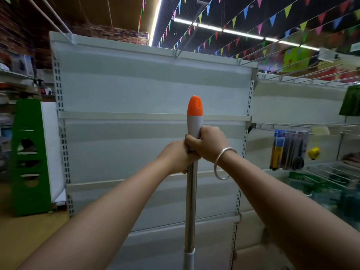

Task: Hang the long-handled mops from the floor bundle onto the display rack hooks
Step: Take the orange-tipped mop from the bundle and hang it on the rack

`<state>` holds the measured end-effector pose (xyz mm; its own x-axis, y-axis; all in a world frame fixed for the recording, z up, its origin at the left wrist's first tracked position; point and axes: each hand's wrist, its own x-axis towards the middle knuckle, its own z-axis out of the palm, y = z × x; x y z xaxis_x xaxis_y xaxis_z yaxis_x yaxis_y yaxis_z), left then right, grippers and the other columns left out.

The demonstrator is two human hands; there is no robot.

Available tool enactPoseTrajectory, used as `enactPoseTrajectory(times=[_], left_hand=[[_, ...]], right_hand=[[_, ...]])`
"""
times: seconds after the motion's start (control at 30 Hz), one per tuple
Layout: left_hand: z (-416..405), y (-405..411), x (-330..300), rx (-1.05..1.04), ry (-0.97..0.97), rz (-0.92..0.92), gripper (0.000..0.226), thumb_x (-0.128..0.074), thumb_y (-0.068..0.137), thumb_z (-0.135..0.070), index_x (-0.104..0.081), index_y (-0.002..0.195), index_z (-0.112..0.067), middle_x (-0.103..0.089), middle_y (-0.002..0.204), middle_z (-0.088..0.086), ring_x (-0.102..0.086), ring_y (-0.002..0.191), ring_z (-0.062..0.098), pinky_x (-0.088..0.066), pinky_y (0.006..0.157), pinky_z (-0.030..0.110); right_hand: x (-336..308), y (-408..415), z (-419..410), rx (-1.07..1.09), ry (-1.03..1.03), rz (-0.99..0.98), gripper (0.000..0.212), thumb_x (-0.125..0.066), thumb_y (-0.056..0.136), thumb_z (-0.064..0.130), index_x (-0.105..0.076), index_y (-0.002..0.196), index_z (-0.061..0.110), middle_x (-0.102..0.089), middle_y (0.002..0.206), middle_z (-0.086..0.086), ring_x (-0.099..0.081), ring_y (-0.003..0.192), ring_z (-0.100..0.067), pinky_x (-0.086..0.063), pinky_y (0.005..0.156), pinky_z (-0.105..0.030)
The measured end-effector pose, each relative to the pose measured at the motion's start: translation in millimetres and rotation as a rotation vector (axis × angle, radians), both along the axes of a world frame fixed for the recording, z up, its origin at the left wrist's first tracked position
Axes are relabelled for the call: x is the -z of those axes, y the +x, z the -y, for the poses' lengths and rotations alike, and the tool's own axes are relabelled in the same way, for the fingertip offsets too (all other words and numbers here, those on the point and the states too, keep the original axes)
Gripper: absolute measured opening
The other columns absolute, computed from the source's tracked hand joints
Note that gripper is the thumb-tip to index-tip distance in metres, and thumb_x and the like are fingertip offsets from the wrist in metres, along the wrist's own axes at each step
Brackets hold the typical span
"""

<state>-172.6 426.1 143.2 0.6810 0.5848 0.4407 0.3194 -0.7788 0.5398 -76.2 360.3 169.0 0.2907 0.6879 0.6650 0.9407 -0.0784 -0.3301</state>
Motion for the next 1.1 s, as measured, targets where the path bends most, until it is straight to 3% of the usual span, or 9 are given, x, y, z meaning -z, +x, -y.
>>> enactPoseTrajectory(times=[0.17, 0.3, 0.47, 0.57, 0.63, 0.73, 0.8, 0.93, 1.1], left_hand=[[2.0, 79.7, -29.6, 0.03, 0.099, 0.038, 0.022, -0.055, 0.085, -0.033, -0.048, 0.065, -0.029, -0.059, 0.055, -0.005, -0.066, 0.051, 0.018, -0.054, 0.053, 0.033], [-7.4, 142.6, -41.1, 0.017, 0.164, 0.15, 0.022, -0.054, 0.084, -0.036, -0.048, 0.064, -0.028, -0.068, 0.067, 0.006, -0.067, 0.057, 0.024, -0.056, 0.06, 0.038], [-18.0, 213.8, -42.7, 0.026, 0.174, 0.201, 0.018, -0.053, 0.083, -0.036, -0.045, 0.067, -0.03, -0.061, 0.058, -0.007, -0.063, 0.046, 0.008, -0.049, 0.051, 0.024], [-18.7, 250.4, -46.7, 0.037, 0.171, 0.146, 0.017, -0.059, 0.079, -0.043, -0.049, 0.085, -0.03, -0.058, 0.062, -0.009, -0.066, 0.064, 0.018, -0.047, 0.059, 0.029], [-16.2, 271.8, -45.0, 0.049, 0.162, 0.087, 0.038, -0.063, 0.075, -0.05, -0.051, 0.103, -0.028, -0.056, 0.066, -0.012, -0.062, 0.068, 0.017, -0.045, 0.059, 0.029], [-4.6, 306.2, -40.9, 0.145, 0.073, 0.051, 0.022, -0.057, 0.078, -0.057, -0.051, 0.084, -0.038, -0.06, 0.079, -0.016, -0.061, 0.059, 0.005, -0.048, 0.053, 0.023], [6.6, 328.9, -47.2, 0.165, 0.088, 0.023, 0.024, -0.053, 0.081, -0.057, -0.049, 0.071, -0.035, -0.063, 0.078, -0.015, -0.062, 0.058, 0.004, -0.047, 0.051, 0.02], [20.6, 367.8, -74.1, 0.137, 0.015, 0.025, 0.024, -0.053, 0.086, -0.048, -0.055, 0.077, -0.026, -0.069, 0.076, 0.001, -0.065, 0.048, 0.005, -0.049, 0.044, 0.018], [32.1, 393.5, -97.5, 0.042, 0.009, 0.006, 0.025, -0.051, 0.089, -0.044, -0.055, 0.081, -0.021, -0.068, 0.069, -0.002, -0.067, 0.049, 0.008, -0.047, 0.041, 0.018]], right_hand=[[-29.4, 80.6, 0.5, 0.033, 0.055, 0.045, 0.036, -0.053, 0.077, 0.038, -0.04, 0.049, 0.019, -0.043, 0.048, 0.002, -0.043, 0.046, -0.017, -0.026, 0.042, -0.025], [-51.3, 141.0, -6.2, 0.042, 0.1, 0.074, 0.036, -0.054, 0.076, 0.038, -0.04, 0.049, 0.019, -0.043, 0.048, 0.002, -0.041, 0.044, -0.013, -0.023, 0.041, -0.024], [-62.1, 210.0, -16.0, 0.08, 0.075, 0.12, 0.039, -0.052, 0.077, 0.04, -0.039, 0.048, 0.018, -0.041, 0.049, 0.0, -0.039, 0.044, -0.013, -0.025, 0.042, -0.024], [-71.1, 247.3, -14.8, 0.083, 0.083, 0.113, 0.039, -0.052, 0.077, 0.039, -0.039, 0.048, 0.017, -0.043, 0.049, -0.003, -0.045, 0.049, -0.023, -0.03, 0.044, -0.027], [-82.4, 271.1, -10.5, 0.081, 0.127, 0.118, 0.039, -0.051, 0.077, 0.039, -0.039, 0.047, 0.017, -0.045, 0.05, -0.004, -0.049, 0.054, -0.029, -0.034, 0.047, -0.03], [-110.1, 304.9, 0.5, 0.068, 0.213, 0.127, 0.037, -0.048, 0.079, 0.038, -0.039, 0.048, 0.02, -0.045, 0.052, -0.002, -0.051, 0.059, -0.032, -0.036, 0.049, -0.03], [-128.3, 325.3, 8.9, 0.036, 0.232, 0.121, 0.037, -0.046, 0.081, 0.037, -0.042, 0.049, 0.019, -0.052, 0.056, -0.007, -0.055, 0.062, -0.033, -0.042, 0.054, -0.034], [-154.1, 358.0, 21.4, -0.015, 0.252, 0.127, 0.038, -0.045, 0.084, 0.032, -0.046, 0.052, 0.014, -0.055, 0.062, -0.013, -0.054, 0.065, -0.031, -0.044, 0.06, -0.036], [-173.4, 380.7, 29.0, -0.081, 0.265, 0.104, 0.038, -0.043, 0.084, 0.033, -0.058, 0.07, 0.001, -0.063, 0.078, -0.023, -0.059, 0.069, -0.037, -0.052, 0.062, -0.042]])
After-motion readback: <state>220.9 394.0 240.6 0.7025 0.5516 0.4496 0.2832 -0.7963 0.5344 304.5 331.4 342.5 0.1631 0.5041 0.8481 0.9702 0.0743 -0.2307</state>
